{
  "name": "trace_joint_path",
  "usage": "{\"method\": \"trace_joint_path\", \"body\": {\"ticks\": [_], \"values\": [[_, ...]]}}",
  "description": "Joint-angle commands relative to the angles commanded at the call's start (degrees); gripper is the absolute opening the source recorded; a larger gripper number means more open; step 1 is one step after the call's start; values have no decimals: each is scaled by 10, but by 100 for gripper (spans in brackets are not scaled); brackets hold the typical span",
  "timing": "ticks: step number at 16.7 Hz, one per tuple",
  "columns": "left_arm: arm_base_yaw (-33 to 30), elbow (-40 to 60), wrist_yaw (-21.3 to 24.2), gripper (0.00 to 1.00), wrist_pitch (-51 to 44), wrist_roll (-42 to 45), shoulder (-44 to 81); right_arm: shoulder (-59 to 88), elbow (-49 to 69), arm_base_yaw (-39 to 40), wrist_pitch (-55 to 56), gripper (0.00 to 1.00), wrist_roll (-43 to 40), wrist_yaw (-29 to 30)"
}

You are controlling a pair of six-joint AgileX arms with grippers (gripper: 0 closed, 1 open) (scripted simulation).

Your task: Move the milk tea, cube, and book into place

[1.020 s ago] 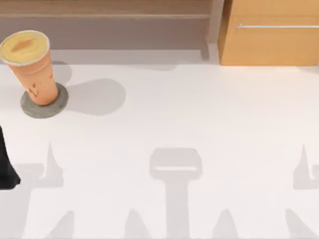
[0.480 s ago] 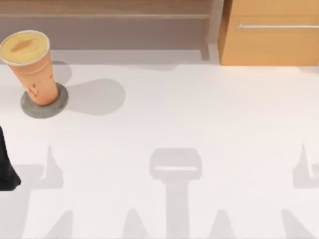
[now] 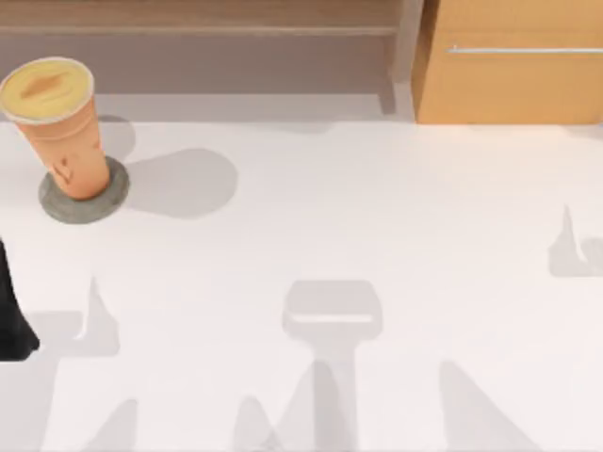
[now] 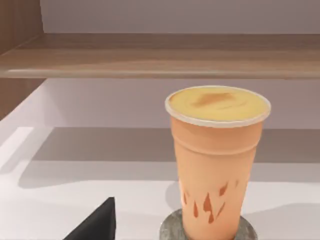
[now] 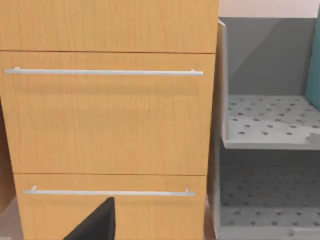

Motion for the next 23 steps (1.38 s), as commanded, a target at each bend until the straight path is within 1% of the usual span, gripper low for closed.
{"method": "trace_joint_path", "body": {"ticks": [9, 14, 19, 23], "values": [[0, 0, 0, 100, 0, 0, 0, 489, 346, -117, 138, 100, -1, -110], [0, 0, 0, 100, 0, 0, 0, 709, 502, -169, 201, 100, -2, -160], [0, 0, 0, 100, 0, 0, 0, 841, 596, -201, 238, 100, -3, -189], [0, 0, 0, 100, 0, 0, 0, 859, 609, -206, 244, 100, -3, -194]]}}
